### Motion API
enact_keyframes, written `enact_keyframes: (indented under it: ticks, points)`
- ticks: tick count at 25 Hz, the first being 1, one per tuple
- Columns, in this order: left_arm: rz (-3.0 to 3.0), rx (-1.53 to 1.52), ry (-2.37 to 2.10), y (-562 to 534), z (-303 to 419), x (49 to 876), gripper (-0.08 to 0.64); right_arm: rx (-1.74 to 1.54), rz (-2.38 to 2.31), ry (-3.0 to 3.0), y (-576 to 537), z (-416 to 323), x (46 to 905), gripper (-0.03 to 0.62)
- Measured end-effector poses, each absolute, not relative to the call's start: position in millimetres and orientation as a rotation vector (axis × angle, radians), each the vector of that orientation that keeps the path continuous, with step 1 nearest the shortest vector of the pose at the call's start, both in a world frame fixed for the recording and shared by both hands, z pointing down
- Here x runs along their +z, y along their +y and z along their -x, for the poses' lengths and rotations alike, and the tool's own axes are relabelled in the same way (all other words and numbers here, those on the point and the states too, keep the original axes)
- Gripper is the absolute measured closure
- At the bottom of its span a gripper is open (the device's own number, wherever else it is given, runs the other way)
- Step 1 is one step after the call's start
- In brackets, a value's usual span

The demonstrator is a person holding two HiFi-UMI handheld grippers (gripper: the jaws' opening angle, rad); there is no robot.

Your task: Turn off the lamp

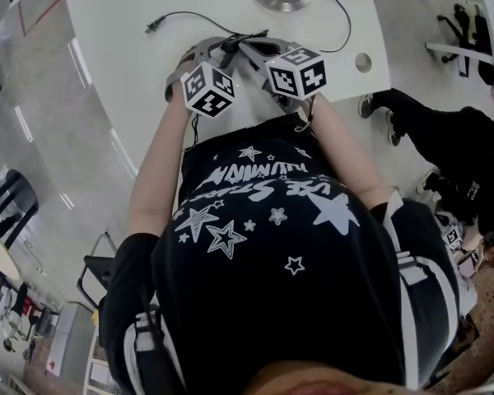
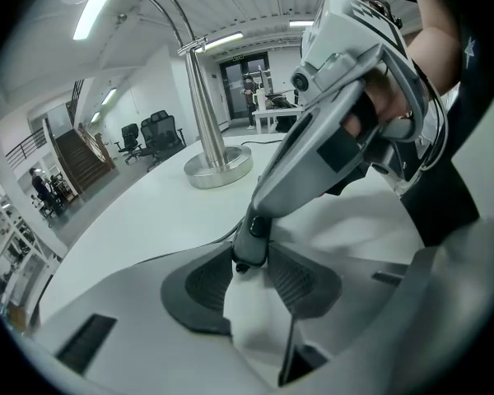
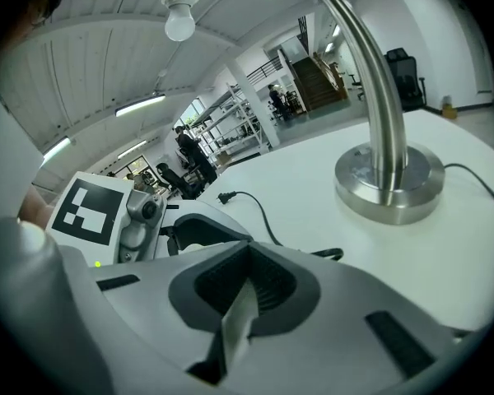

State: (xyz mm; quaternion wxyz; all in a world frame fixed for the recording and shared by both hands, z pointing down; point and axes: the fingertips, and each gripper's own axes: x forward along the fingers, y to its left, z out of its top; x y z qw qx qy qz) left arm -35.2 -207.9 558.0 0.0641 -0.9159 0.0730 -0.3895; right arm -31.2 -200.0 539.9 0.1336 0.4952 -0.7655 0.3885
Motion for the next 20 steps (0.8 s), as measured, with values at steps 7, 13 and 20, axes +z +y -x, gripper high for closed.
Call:
enact_keyframes:
  ticks: [7,13,20]
  points:
    - [2.781,-1.2,0.202,-207.7,34.3,559.0,0.413,1.125,-1.415,-2.184,-202.2,31.6,544.9,0.588]
    - [2.797,-1.217,0.183,-205.9,33.8,560.1,0.419,1.16,-1.421,-2.117,-199.9,25.5,552.5,0.588]
    - [2.817,-1.21,0.195,-207.3,34.2,560.1,0.419,1.19,-1.431,-2.135,-201.8,25.7,552.0,0.588]
